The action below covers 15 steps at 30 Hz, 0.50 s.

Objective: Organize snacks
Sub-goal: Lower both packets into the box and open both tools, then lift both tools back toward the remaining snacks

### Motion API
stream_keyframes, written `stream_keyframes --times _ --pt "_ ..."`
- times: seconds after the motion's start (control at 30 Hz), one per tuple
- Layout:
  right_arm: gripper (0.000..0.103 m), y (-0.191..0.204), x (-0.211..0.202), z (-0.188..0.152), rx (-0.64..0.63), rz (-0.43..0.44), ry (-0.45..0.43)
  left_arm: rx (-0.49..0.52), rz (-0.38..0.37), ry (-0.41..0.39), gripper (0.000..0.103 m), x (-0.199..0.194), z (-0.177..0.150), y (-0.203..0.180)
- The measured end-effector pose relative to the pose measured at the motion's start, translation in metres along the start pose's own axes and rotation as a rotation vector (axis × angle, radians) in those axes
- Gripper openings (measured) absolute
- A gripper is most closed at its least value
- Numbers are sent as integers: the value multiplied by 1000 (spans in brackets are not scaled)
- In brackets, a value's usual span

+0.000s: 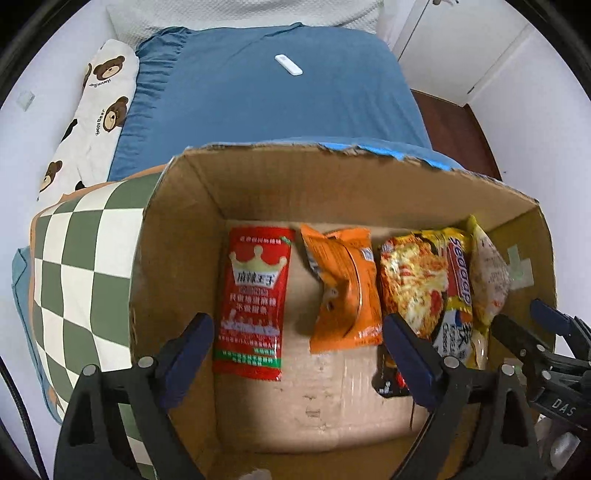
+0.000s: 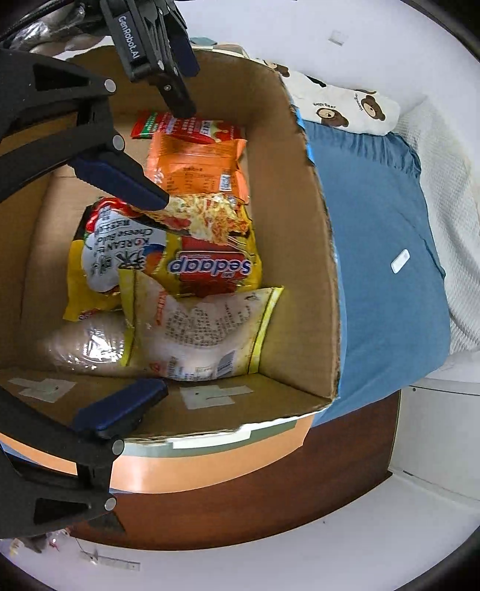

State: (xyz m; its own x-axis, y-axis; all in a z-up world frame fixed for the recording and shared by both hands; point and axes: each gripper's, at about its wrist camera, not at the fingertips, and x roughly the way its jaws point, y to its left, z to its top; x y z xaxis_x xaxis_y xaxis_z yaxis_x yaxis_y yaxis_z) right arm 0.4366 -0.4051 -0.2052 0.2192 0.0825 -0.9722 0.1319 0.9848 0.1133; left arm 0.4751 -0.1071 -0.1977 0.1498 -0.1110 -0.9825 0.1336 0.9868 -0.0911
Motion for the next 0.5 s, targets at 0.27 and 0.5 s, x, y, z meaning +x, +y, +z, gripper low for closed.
stream_keyframes --times 0.27,0.5 --pt "95 5 -11 -25 1 2 -17 4 33 -74 93 -25 -23 -1" --pt "95 8 -44 -49 -7 13 -75 4 19 -148 93 -60 -46 -2"
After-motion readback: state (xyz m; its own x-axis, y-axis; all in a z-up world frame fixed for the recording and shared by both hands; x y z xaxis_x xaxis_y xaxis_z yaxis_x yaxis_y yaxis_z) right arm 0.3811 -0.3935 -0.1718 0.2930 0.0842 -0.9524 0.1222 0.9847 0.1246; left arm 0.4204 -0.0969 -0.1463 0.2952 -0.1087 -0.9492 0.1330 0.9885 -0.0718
